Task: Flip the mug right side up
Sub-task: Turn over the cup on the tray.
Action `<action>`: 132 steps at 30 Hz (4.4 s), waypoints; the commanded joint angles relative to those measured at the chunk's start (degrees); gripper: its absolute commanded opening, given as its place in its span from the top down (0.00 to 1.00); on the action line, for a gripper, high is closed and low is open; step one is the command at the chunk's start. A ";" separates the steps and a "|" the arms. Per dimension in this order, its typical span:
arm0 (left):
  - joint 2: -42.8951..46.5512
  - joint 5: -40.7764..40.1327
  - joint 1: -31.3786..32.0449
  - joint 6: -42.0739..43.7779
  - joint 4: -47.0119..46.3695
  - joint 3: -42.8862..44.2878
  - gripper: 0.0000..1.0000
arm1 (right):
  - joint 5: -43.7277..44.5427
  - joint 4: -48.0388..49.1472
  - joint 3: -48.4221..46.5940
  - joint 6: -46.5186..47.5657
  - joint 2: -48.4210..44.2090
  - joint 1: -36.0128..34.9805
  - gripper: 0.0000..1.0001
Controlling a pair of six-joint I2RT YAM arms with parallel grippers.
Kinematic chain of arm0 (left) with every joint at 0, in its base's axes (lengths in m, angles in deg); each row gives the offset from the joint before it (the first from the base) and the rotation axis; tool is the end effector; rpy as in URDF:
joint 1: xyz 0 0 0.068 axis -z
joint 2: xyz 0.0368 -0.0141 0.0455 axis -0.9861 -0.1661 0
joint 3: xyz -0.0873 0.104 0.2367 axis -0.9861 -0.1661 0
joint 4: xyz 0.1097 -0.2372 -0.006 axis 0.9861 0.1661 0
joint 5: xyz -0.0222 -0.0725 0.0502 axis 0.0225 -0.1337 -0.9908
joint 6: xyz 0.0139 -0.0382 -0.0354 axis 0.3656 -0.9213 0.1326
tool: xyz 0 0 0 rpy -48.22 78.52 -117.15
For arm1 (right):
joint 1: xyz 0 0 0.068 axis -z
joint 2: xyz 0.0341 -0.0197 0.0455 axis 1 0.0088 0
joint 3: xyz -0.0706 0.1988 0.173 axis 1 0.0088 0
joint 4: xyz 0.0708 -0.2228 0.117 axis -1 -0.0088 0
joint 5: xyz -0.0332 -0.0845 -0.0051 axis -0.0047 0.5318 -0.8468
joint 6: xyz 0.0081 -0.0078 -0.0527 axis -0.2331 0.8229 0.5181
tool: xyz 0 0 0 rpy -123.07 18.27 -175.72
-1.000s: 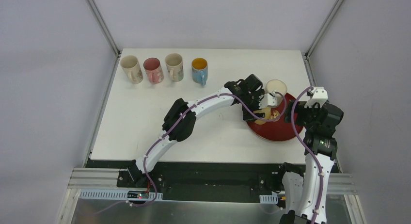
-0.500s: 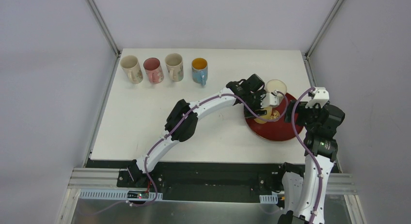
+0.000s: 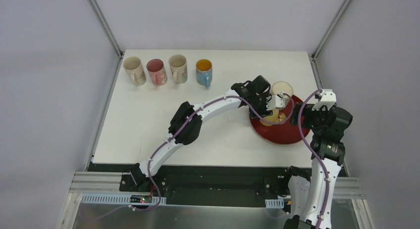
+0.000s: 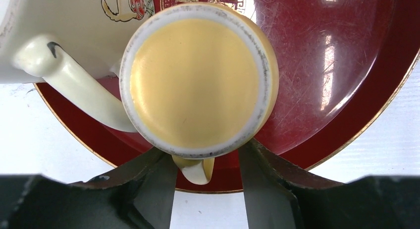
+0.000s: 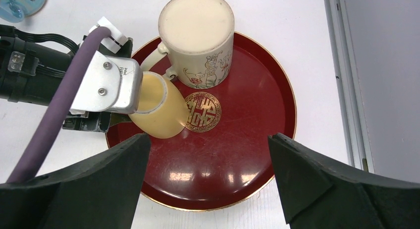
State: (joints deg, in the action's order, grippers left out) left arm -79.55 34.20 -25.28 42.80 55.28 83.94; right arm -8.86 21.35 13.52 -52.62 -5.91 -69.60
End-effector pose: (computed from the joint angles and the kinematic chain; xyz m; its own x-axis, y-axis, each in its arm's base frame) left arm 0.3097 -0.4686 0.2119 0.2204 0.6316 -0.7433 0.9725 -0.0831 0.2177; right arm 0.1384 -0.0360 0.3177 -0.2641 -0.3050 -0.9150 -0.1363 0.9510 -0.2776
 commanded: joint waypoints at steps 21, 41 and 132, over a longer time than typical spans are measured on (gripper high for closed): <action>6.53 -0.41 2.22 0.32 1.83 1.96 0.89 | -2.96 2.19 0.19 -2.14 -0.10 1.93 0.01; 13.36 2.01 -4.67 -25.09 1.38 8.12 1.00 | -4.54 2.17 -4.36 -7.42 3.20 2.51 0.01; 28.30 27.98 -30.16 -92.42 -39.28 -14.64 1.00 | -9.54 105.75 -10.12 -100.35 64.38 -37.57 0.16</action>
State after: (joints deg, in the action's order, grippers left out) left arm -53.12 58.63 -56.43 -47.60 24.96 66.52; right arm -20.79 120.54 3.07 -152.23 58.66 -107.21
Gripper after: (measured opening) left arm 0.205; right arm 0.851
